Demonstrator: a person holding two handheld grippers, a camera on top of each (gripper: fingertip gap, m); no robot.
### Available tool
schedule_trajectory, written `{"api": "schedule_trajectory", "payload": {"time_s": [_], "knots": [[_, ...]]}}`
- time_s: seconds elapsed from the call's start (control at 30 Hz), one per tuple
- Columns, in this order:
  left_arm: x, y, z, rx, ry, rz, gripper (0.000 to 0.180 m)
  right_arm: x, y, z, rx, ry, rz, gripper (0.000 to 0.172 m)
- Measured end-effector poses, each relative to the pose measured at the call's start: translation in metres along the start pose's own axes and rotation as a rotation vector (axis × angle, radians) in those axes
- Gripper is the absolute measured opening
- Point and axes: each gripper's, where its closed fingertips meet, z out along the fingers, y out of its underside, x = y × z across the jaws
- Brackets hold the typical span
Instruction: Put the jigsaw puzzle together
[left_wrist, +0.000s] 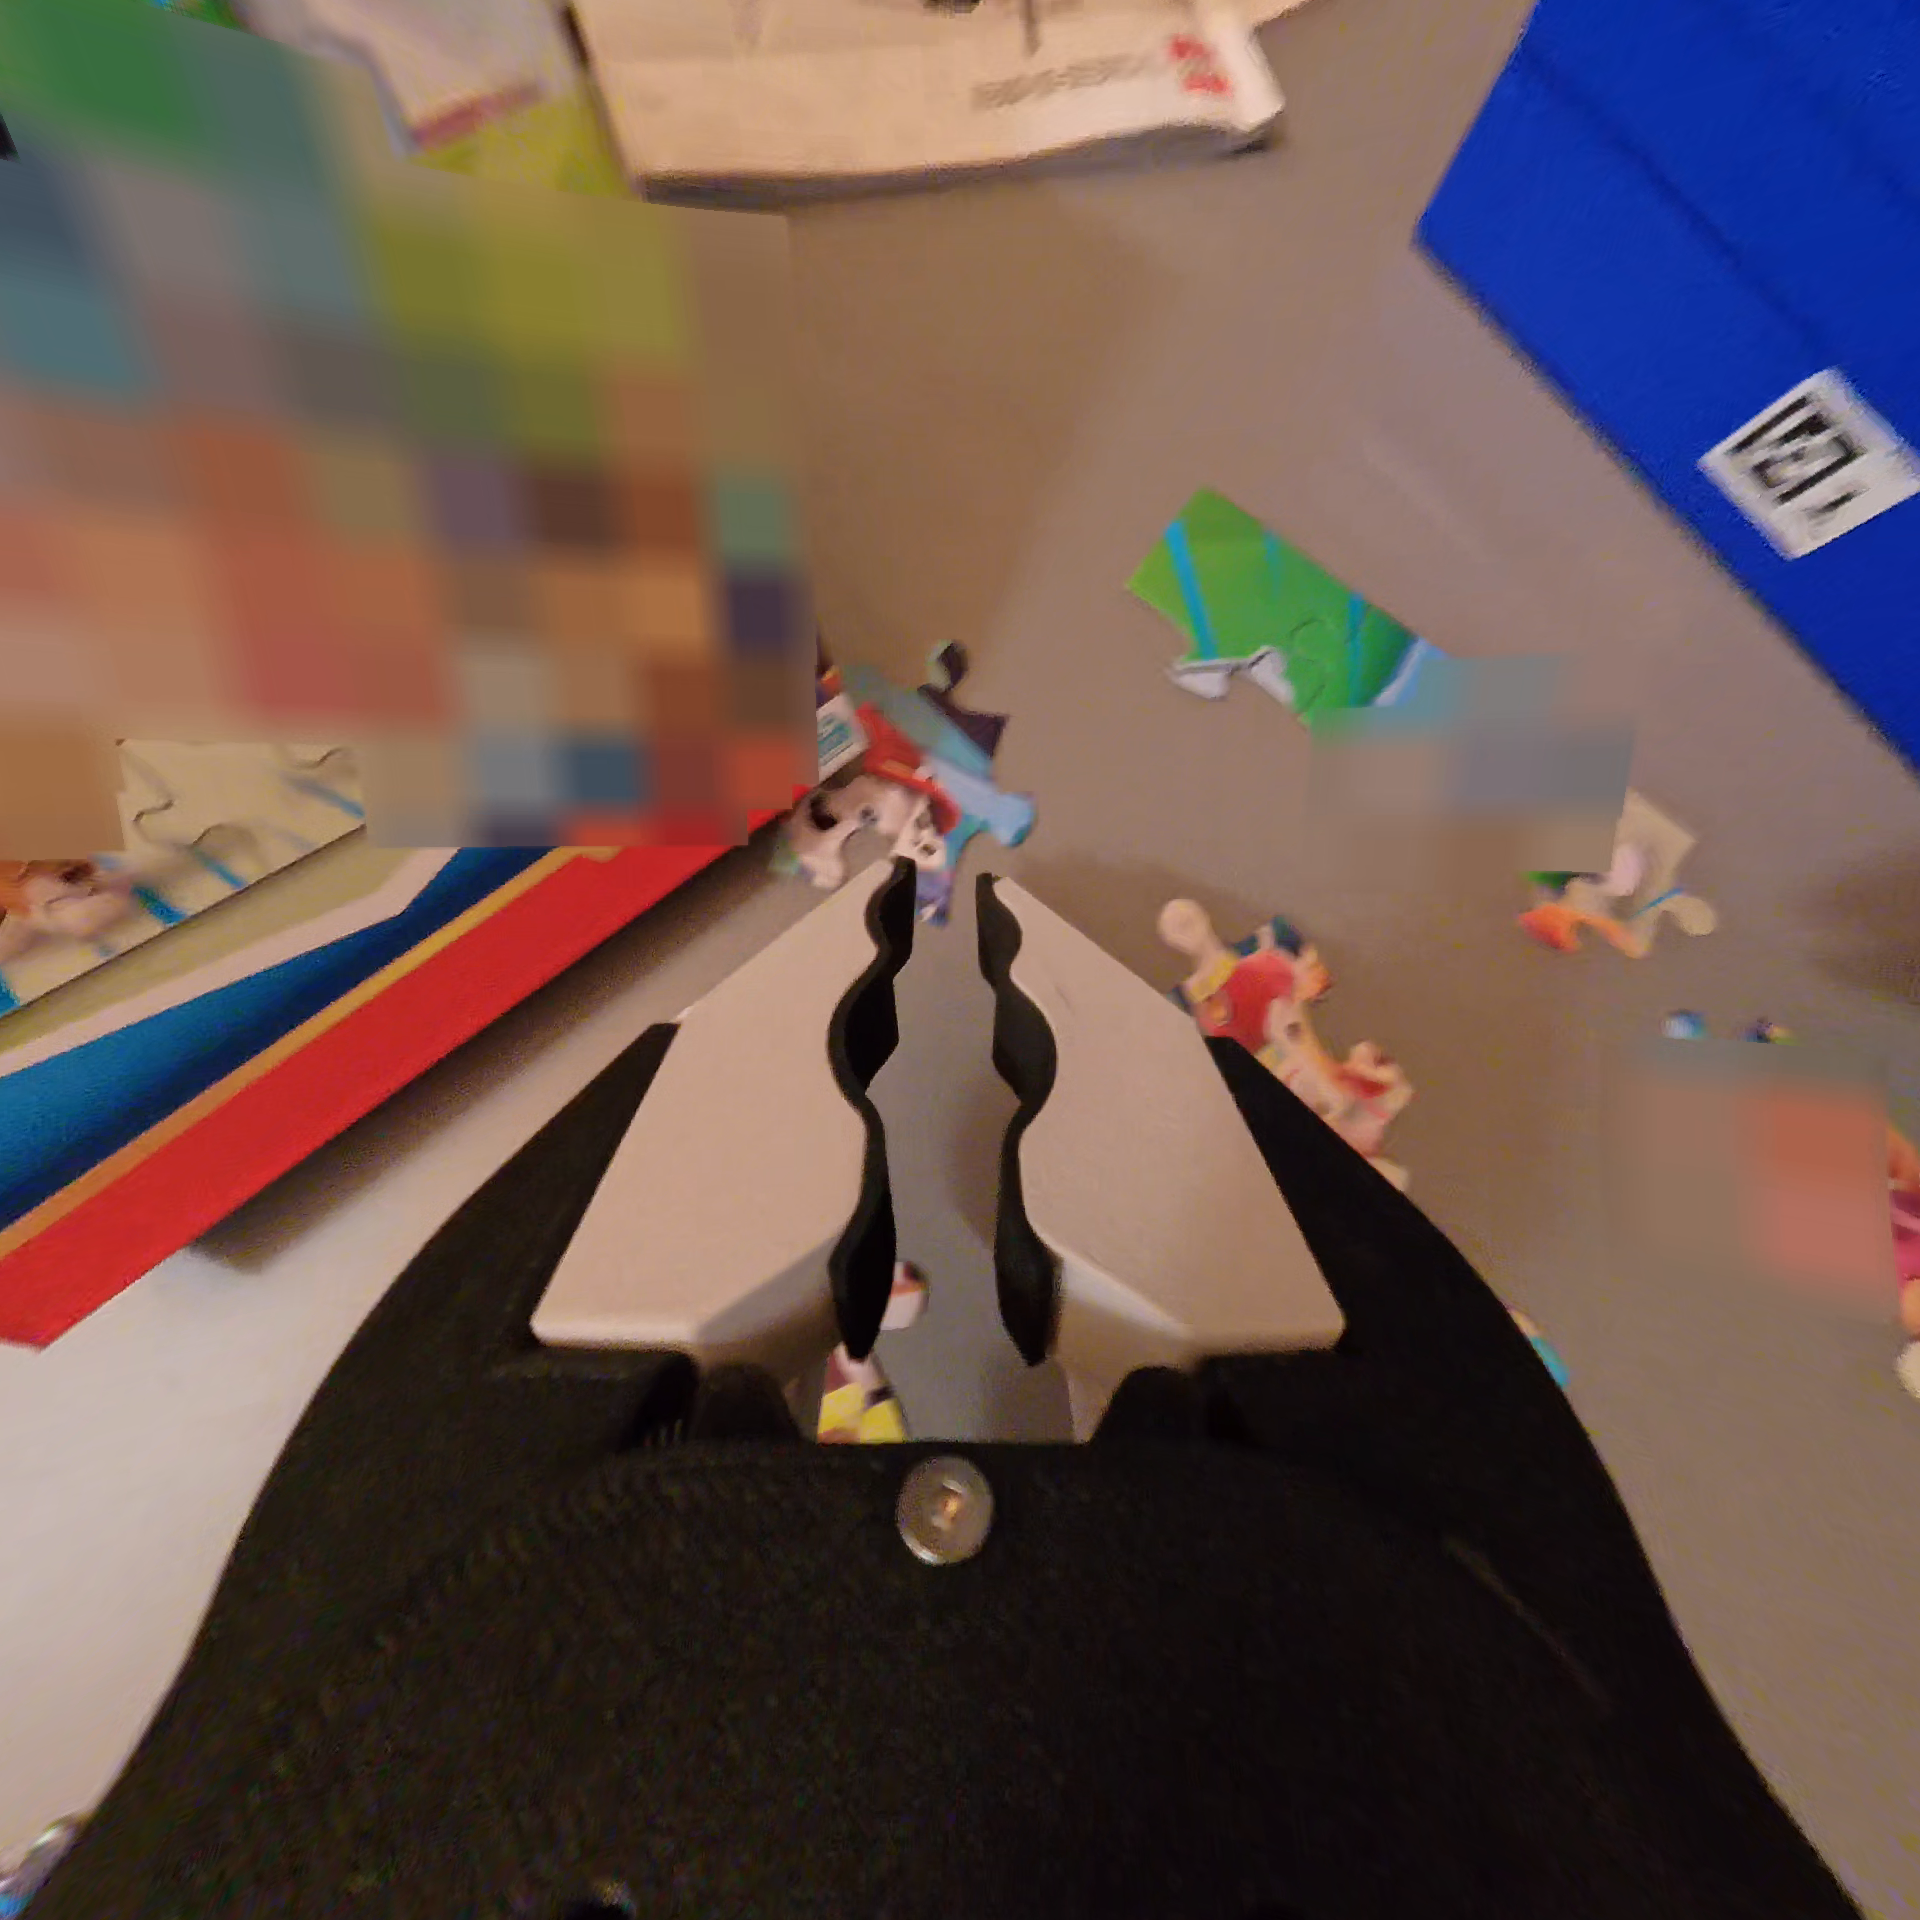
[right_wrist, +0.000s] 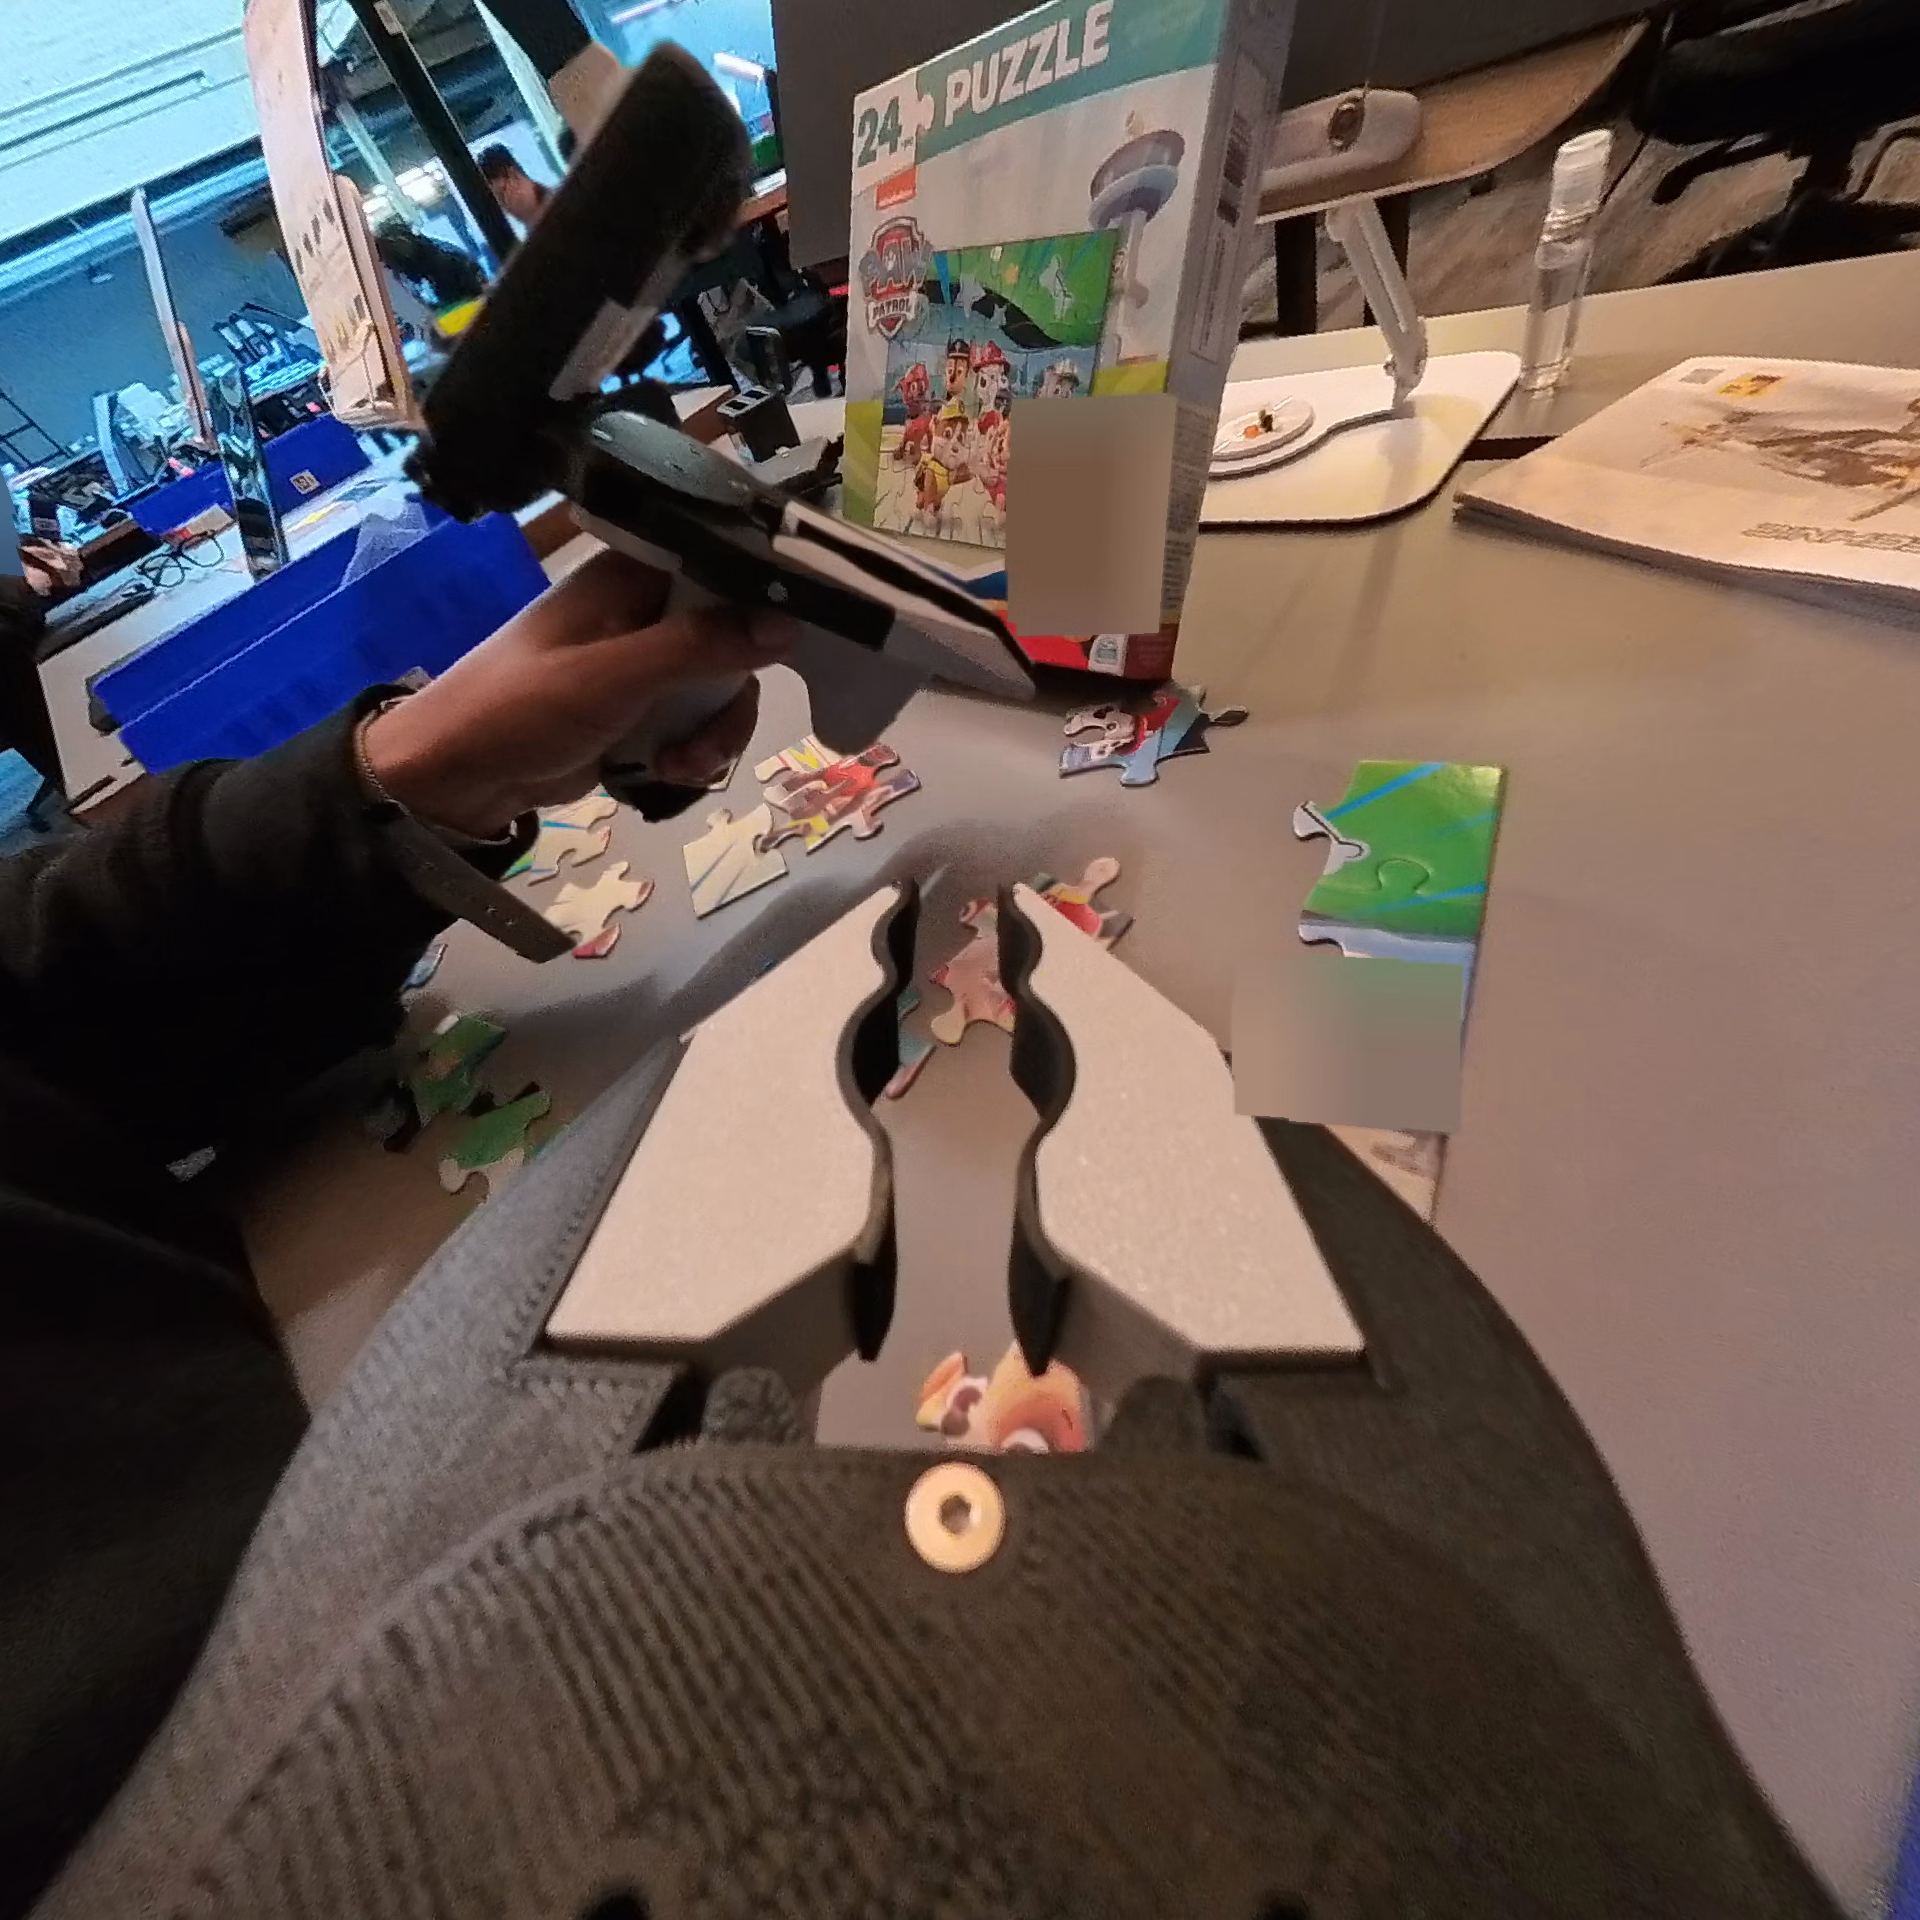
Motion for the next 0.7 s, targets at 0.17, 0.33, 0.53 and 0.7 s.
{"api": "schedule_trajectory", "payload": {"time_s": [0.17, 0.33, 0.53, 0.7], "knots": [[-0.009, 0.018, 0.014, -0.033, 0.004, 0.022, 0.016, 0.001, -0.007, 0.033, -0.113, -0.008, -0.071, 0.021], [-0.020, 0.021, 0.033, -0.070, -0.084, 0.068, 0.010, -0.012, -0.034, 0.054, -0.119, -0.026, -0.175, 0.020], [0.049, 0.028, 0.037, -0.122, 0.231, 0.049, 0.010, -0.002, -0.025, 0.053, -0.128, 0.034, -0.145, 0.020], [0.027, 0.011, 0.026, -0.017, 0.121, 0.101, 0.010, 0.004, 0.003, 0.056, -0.225, 0.040, -0.072, 0.026]]}}
